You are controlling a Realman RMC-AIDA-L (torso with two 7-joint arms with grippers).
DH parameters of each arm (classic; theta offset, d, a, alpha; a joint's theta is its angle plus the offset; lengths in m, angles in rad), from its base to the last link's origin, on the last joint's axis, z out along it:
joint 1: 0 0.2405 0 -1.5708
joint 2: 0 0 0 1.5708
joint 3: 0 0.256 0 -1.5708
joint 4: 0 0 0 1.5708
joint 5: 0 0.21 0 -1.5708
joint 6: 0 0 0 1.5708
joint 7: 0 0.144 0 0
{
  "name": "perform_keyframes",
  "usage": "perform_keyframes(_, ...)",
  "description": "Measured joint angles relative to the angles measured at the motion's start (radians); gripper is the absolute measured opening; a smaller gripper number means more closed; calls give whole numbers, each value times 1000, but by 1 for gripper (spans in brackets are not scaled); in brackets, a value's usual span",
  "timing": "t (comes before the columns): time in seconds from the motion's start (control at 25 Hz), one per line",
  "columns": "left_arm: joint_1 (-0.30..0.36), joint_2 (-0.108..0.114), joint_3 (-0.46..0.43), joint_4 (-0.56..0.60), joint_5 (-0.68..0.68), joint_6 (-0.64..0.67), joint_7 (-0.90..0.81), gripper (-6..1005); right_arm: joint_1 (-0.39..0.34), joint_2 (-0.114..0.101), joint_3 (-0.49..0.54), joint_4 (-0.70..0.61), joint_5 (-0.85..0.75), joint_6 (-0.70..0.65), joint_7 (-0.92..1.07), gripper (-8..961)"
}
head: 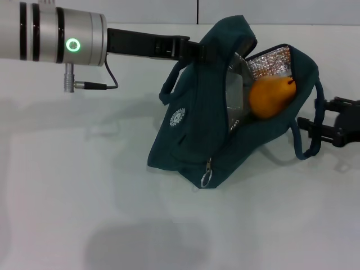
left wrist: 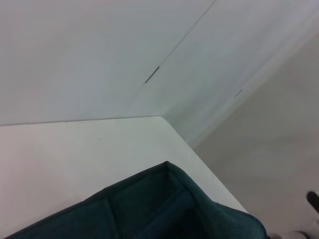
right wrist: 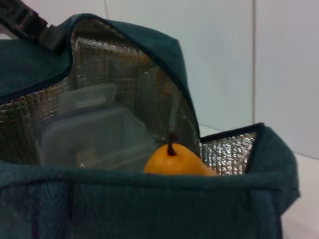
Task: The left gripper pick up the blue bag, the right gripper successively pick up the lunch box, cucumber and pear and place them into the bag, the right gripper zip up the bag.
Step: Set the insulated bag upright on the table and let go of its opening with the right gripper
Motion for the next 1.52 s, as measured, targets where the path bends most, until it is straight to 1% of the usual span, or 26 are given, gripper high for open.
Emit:
perform_keyframes(0.16, 7, -3, 0, 0, -1, 0, 6, 56, 29, 4, -27, 6, 4, 55, 6, 651)
perform_keyframes(0.28, 14, -4, 0, 0, -2, 0, 8, 56, 33, 6, -28, 6, 15, 67, 8, 650)
perform_keyframes(0.4, 24, -4, 0, 0, -2, 0, 13, 56, 10, 6, -20, 1, 93, 67, 2, 565)
perform_keyframes(0.44, 30, -4, -1, 0, -2, 0, 16, 56, 10, 6, -20, 1, 93, 67, 2, 536)
perform_keyframes(0.52, 36, -3, -13, -1, -2, -1, 26, 56, -44, -1, -19, -7, 258, 41, -30, 474)
perform_keyframes(0.64, 41, -4, -45, -26, -4, -1, 56, 56, -89, -5, -18, -9, 377, -12, -79, 371)
perform_keyframes(0.76, 41, 2, -52, -67, -19, -1, 83, 56, -132, -15, -14, -10, 463, -134, -113, 268)
perform_keyframes(0.88, 43, 9, -60, -115, -32, -3, 122, 56, -146, -24, 13, -10, 493, -270, -113, 164)
perform_keyframes(0.96, 44, 10, -83, -151, -31, -14, 156, 56, -143, -30, 46, -11, 498, -376, -105, 95)
perform_keyframes(1.04, 45, 11, -110, -189, -28, -23, 200, 56, -130, -39, 62, -10, 498, -418, -84, 78)
perform_keyframes(1.16, 54, 8, -130, -224, -39, -23, 248, 56, -80, -66, 64, 24, 478, -414, -4, 54)
perform_keyframes(1.24, 77, -4, -130, -231, -62, -19, 274, 56, -51, -74, 63, 61, 457, -407, 9, 37)
perform_keyframes(1.28, 90, -10, -129, -236, -73, -17, 284, 56, -42, -73, 65, 70, 450, -407, 8, 29)
perform_keyframes(1.36, 108, -13, -126, -264, -105, -15, 301, 56, -36, -66, 68, 66, 448, -407, 6, 27)
perform_keyframes(1.52, 118, -12, -124, -336, -167, 9, 355, 56, -36, -59, 69, 35, 453, -441, 7, 24)
